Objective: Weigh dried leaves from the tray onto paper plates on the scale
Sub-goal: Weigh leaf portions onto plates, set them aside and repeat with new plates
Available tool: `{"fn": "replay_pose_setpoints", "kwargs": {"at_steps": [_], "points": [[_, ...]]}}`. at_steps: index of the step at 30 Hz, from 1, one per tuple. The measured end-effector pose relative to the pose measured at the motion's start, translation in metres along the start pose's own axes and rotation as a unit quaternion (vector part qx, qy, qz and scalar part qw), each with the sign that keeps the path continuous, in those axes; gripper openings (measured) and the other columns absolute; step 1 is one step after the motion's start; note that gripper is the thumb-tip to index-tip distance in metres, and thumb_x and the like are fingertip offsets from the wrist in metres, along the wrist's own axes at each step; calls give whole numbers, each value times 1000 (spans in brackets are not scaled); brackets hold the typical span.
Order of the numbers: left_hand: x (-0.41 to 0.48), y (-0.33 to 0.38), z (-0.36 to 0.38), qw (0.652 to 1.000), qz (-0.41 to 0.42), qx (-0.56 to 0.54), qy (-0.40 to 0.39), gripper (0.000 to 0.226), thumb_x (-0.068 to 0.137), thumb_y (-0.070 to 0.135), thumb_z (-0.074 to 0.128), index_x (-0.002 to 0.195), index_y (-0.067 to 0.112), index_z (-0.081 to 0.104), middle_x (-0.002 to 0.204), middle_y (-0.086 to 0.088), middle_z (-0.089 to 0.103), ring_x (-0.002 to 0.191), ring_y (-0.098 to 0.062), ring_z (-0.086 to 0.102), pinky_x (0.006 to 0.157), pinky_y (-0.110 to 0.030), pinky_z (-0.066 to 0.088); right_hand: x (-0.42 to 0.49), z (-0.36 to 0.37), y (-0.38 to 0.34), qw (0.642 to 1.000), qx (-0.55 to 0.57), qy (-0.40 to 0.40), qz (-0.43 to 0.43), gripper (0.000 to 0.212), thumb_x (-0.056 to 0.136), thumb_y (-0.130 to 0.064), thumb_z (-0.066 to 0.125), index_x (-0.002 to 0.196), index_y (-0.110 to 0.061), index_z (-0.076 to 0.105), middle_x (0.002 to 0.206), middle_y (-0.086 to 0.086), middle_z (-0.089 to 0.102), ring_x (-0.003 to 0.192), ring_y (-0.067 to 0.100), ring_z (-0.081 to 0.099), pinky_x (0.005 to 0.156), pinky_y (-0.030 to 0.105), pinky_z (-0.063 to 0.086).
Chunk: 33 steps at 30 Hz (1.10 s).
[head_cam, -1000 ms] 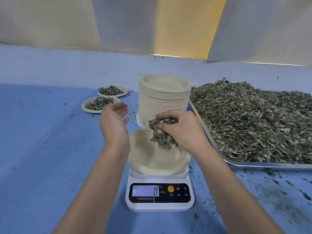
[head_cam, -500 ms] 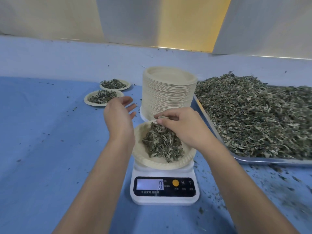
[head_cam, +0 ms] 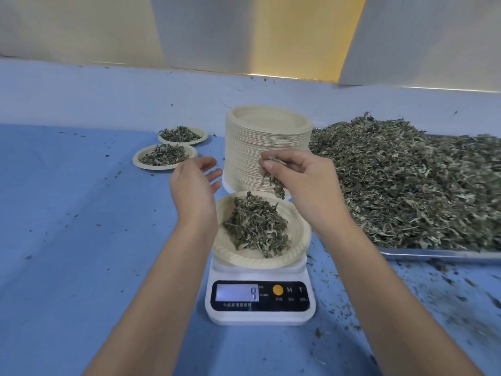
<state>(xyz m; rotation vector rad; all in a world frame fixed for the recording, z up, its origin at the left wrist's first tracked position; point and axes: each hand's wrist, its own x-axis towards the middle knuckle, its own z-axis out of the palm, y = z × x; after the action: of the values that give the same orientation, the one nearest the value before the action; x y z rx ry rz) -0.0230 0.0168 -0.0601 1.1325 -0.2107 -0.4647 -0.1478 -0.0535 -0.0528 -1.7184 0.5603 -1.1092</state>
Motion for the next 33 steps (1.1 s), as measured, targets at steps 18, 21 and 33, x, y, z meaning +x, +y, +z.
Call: {"fn": "replay_pose_setpoints", "kwargs": {"at_steps": [18,21,33], "points": [[-1,-1,-1,1000,-2,19,-6,26,91,9,37,89,11,63,94,0,68,77,-12,67,66,-19,51,-1,3,2,998,-36,-46,7,13,87,-9,67,87,-20,72,82,5,74,84,19,69,86,30,55],[-1,-1,-1,1000,-2,25,-4,28,91,9,36,87,13,63,95,0,68,79,-12,67,66,-19,51,-2,3,3,994,-90,-67,10,7,85,-16,69,85,-19,75,83,-8,73,85,8,67,89,32,53],[-1,0,-3,1000,-4,25,-2,25,89,8,39,87,12,64,89,3,67,73,-11,67,65,-19,50,-3,-5,2,983,-83,-158,38,15,87,-20,68,99,-27,74,95,-17,73,89,-10,63,78,5,44]]}}
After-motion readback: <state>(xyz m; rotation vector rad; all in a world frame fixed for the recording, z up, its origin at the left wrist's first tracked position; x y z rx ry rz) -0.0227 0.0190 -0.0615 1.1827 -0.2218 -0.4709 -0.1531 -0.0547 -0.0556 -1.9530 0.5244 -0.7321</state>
